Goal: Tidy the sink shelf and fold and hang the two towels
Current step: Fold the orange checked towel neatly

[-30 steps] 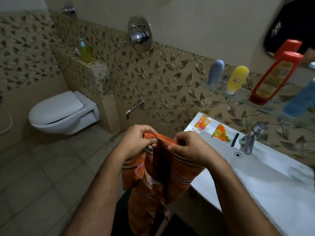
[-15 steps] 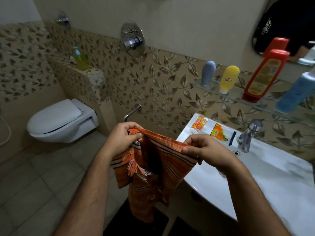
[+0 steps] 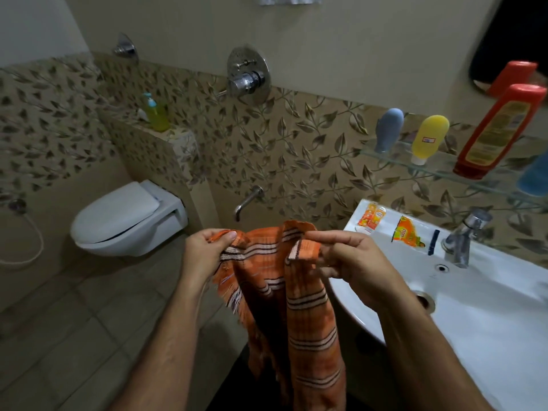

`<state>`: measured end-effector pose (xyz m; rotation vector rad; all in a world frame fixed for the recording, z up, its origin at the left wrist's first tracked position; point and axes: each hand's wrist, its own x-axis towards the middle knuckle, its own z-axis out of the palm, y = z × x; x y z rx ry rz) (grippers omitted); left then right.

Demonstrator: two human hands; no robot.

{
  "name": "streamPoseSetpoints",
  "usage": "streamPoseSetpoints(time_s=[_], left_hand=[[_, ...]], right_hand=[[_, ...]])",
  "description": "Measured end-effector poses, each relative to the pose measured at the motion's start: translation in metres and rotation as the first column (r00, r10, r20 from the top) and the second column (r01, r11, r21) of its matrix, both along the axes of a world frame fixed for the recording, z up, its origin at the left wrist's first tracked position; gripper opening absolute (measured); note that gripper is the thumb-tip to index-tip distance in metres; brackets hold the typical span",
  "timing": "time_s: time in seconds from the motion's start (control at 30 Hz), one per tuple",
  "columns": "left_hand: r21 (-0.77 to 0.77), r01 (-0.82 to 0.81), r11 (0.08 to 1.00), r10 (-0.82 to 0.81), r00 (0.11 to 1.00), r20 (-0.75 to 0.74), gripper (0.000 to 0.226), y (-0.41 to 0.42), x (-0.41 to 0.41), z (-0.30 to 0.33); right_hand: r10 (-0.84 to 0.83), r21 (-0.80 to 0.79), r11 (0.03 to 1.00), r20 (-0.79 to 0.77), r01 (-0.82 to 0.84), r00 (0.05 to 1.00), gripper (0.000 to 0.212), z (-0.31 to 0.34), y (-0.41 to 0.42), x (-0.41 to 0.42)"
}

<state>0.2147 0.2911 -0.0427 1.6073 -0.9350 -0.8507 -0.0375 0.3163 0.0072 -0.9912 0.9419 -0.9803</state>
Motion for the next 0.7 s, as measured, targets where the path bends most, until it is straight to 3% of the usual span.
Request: streamPoseSetpoints(time_s=[0.1,0.23,0.33,0.43,0.5,0.57,0.7], left_hand=[[-0.038,0.037,0.999,-0.039,0.998,-0.057,0.010,-0.003,0.007,0.005],[-0.087,0.093,0.992,-0.102,0.990,-0.100,0.001,-0.002,0.006,0.014],[-0.100,0.138,0.985,-0.150,0.980,-0.132,0.008,-0.002,0.006,0.015],[-0.088,0.168,0.982,-0.181,0.971,-0.157,0.012,-0.001,0.012,0.013],[-0.081,0.188,0.979,-0.199,0.965,-0.173,0.010,0.002,0.014,0.013],[-0.075,0.194,0.978,-0.206,0.957,-0.205,0.010,0.006,0.013,0.013],[-0.057,0.239,0.969,-0.244,0.913,-0.327,0.008,0.014,0.010,0.015]], right_hand=[[0.085,-0.132,0.986,-0.147,-0.105,0.985,0.051,0.006,0.005,0.014],[-0.009,-0.242,0.967,-0.349,-0.081,0.937,0.031,0.008,0.005,0.031],[-0.093,-0.351,0.923,-0.605,-0.160,0.790,0.017,0.007,0.004,0.039],[-0.092,-0.382,0.859,-0.770,-0.340,0.631,0.023,0.008,0.003,0.045],[-0.035,-0.355,0.852,-0.773,-0.386,0.633,0.016,0.009,0.004,0.053],[0.031,-0.320,0.879,-0.700,-0.353,0.713,0.018,0.006,0.007,0.064],[-0.115,-0.432,0.879,-0.601,-0.200,0.791,0.015,-0.006,0.010,0.100]])
